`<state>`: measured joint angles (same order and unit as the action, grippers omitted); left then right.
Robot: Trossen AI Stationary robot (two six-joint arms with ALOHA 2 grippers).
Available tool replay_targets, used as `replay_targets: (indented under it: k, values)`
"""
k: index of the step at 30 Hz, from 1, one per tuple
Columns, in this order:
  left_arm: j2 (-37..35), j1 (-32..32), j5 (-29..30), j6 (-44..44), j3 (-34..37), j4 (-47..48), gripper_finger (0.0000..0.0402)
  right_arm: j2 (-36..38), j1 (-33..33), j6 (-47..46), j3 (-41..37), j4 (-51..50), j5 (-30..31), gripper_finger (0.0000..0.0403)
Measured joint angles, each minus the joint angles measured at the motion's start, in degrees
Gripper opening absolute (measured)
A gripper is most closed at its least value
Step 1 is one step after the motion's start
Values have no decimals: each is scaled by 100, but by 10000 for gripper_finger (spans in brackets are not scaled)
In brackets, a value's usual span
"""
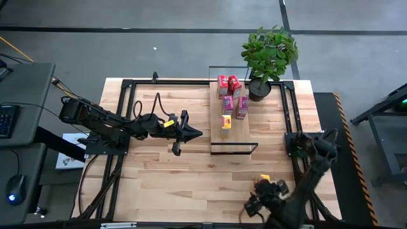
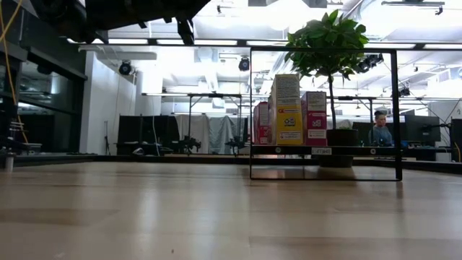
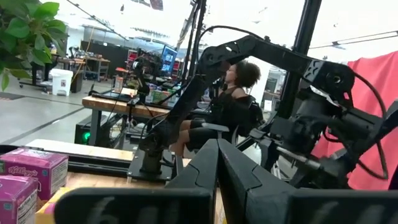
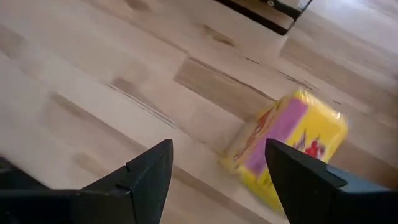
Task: Stack cereal on shelf
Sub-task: Put the yellow cereal box on the shelf
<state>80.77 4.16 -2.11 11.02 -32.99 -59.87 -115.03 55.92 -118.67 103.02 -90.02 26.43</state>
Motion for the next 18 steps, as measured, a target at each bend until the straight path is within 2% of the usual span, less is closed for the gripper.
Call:
replay_targets:
  k: [3,7,14,18]
  values:
    - [0,0,0,-2,0,4,0,-1,-268,556,0,-2,-484,247]
    - [0,0,-2,35,0,4,0,-1,-463,933,0,-2,-751,247]
    - [0,2,-2,35,0,4,0,47,-436,1691,0,0,-558,247]
    - [0,2,-2,35,0,4,0,302,-278,1581,0,2,-321,247]
